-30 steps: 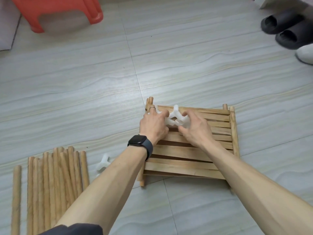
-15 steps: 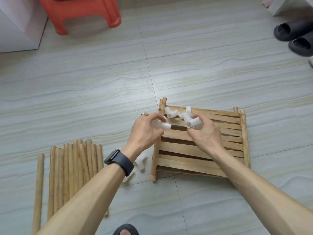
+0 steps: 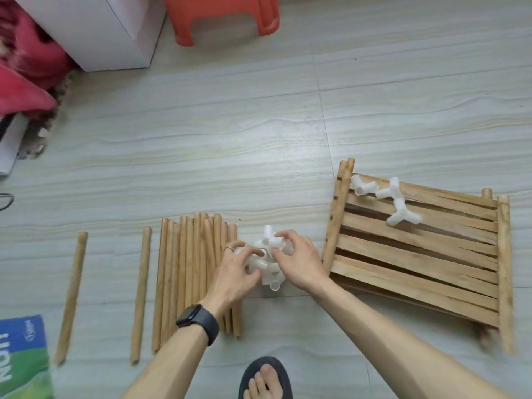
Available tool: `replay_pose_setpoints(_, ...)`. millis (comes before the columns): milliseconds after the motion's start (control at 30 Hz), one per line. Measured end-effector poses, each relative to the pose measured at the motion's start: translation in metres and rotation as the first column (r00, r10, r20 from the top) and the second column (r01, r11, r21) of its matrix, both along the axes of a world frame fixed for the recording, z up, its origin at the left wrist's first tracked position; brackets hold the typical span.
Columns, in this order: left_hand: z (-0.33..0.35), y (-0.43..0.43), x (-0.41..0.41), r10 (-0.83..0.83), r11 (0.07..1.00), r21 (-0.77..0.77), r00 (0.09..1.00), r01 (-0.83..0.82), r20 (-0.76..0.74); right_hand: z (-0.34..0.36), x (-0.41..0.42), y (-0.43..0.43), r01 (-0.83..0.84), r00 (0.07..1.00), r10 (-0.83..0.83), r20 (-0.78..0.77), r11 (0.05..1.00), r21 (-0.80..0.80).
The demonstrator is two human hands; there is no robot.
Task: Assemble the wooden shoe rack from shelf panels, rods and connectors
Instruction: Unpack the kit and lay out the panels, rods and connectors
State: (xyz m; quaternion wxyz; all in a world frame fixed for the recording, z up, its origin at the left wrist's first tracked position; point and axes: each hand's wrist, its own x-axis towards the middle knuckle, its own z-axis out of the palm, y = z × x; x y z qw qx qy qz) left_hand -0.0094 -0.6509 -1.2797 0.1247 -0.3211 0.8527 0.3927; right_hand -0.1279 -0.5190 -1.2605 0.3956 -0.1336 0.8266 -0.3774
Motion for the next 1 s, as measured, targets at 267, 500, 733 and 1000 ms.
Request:
replay_pose_setpoints(267,-0.008,-0.005,0.009,0.006,0.996,-0.085,0.995,0.003,0.104,-0.002,-0.004,0.003,-0.083,0.964,0.127,-0.233,0.978,0.191)
replay_pose_setpoints(500,-0.012,-0.017,-0.039,0.091,0.897,-0.423,0.989,-0.131,-0.112,-0.015,0.009,-0.009,0.027,0.997,-0.046,0.064,0.961,0.275)
replay_pose_setpoints(733,-0.025,-0.074,-0.078,-0.072,0.887,-0.431,0.972,0.164,0.223,-0.009,0.025,0.001,-0.008,0.995,-0.012,0.103,0.98,0.197)
replay_pose_setpoints(1000,-0.023,-0.056,-0.089,-0.274,0.877,-0.381,0.956,0.293,0.104,0.019,-0.105,0.069,0.357,0.795,-0.245,-0.555,0.929,0.101)
